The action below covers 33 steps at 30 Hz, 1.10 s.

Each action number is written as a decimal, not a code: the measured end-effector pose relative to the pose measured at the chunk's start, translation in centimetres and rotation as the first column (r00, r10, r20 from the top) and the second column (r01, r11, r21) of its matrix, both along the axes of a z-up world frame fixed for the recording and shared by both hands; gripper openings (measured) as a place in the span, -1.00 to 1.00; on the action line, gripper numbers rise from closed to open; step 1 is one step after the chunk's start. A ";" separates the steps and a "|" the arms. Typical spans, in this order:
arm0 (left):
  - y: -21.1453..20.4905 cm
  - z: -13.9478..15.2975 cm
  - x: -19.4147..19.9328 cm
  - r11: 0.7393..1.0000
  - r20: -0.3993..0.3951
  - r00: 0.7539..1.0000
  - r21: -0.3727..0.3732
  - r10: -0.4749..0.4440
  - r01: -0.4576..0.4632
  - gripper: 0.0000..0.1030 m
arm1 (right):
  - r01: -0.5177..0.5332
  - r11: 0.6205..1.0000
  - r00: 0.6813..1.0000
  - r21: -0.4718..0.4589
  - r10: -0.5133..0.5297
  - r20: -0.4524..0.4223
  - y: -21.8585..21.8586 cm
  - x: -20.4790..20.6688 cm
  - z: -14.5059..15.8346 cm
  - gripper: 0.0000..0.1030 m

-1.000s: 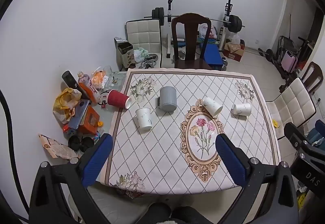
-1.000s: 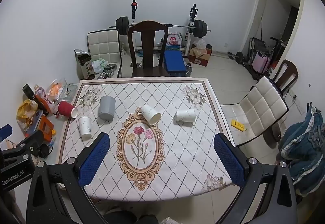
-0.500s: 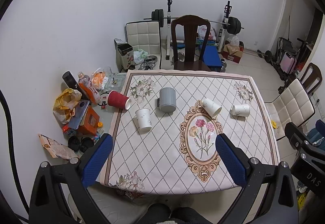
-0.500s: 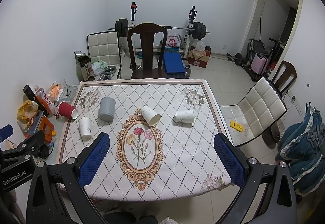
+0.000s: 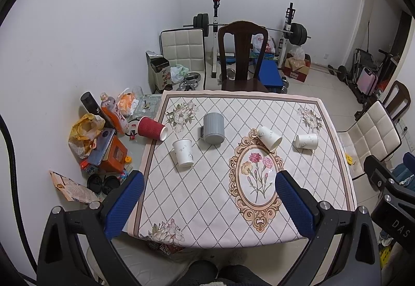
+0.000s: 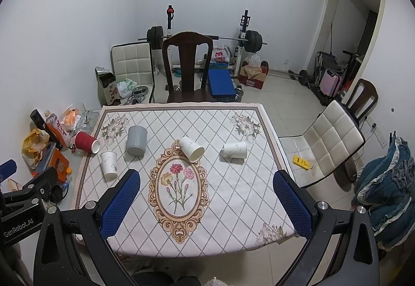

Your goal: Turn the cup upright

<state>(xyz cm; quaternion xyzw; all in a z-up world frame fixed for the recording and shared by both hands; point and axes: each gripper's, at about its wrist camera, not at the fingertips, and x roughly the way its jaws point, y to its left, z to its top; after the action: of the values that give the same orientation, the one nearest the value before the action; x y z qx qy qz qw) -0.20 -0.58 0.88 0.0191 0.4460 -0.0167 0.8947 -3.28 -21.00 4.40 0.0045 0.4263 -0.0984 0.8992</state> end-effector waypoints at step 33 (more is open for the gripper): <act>-0.4 1.5 -0.3 1.000 0.002 1.000 -0.007 -0.009 0.009 1.00 | 0.005 1.000 1.000 0.010 -0.005 0.006 -0.2 -0.6 0.3 1.00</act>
<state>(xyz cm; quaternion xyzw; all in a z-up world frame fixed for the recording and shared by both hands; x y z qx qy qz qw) -0.54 -0.96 2.41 0.0180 0.4451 -0.0225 0.8950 -3.92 -21.20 4.66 0.0105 0.4241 -0.0985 0.9002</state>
